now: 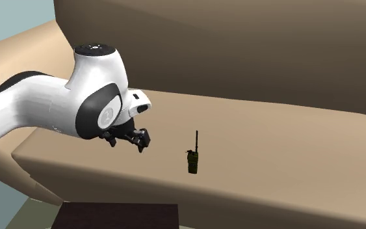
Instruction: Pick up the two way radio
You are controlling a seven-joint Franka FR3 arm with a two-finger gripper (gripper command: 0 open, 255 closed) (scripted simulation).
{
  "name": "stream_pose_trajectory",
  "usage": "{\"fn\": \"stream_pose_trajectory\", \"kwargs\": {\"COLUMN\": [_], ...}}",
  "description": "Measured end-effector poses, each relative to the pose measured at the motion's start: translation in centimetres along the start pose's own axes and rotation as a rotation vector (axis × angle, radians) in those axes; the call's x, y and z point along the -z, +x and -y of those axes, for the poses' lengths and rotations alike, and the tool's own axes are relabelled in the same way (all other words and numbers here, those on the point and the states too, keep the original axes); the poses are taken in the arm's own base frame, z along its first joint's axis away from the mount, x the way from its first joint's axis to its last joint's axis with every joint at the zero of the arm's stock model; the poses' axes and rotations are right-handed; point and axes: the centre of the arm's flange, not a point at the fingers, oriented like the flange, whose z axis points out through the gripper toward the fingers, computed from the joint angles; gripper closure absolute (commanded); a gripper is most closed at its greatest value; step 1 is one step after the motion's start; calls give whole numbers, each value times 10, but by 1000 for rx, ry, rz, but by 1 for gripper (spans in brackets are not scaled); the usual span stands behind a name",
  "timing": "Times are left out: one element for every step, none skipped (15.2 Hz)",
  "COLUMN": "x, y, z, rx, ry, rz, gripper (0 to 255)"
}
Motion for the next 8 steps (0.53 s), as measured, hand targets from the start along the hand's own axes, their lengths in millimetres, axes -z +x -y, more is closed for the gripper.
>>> {"fn": "stream_pose_trajectory", "kwargs": {"x": [-5, -10, -14, -17, -24, -27, -33, -35], "y": [2, 4, 4, 10, 14, 15, 17, 21], "z": [-10, -22, -34, -44, -55, -65, -73, -87], "rx": [-4, -9, -13, -18, -22, -26, -30, -35], "ry": [-6, -12, -18, -24, -30, -36, -41, -48], "rz": [-15, -29, -44, -59, -73, -88, -101, -116], "gripper": [0, 0, 0, 0, 0, 0, 0, 0]}}
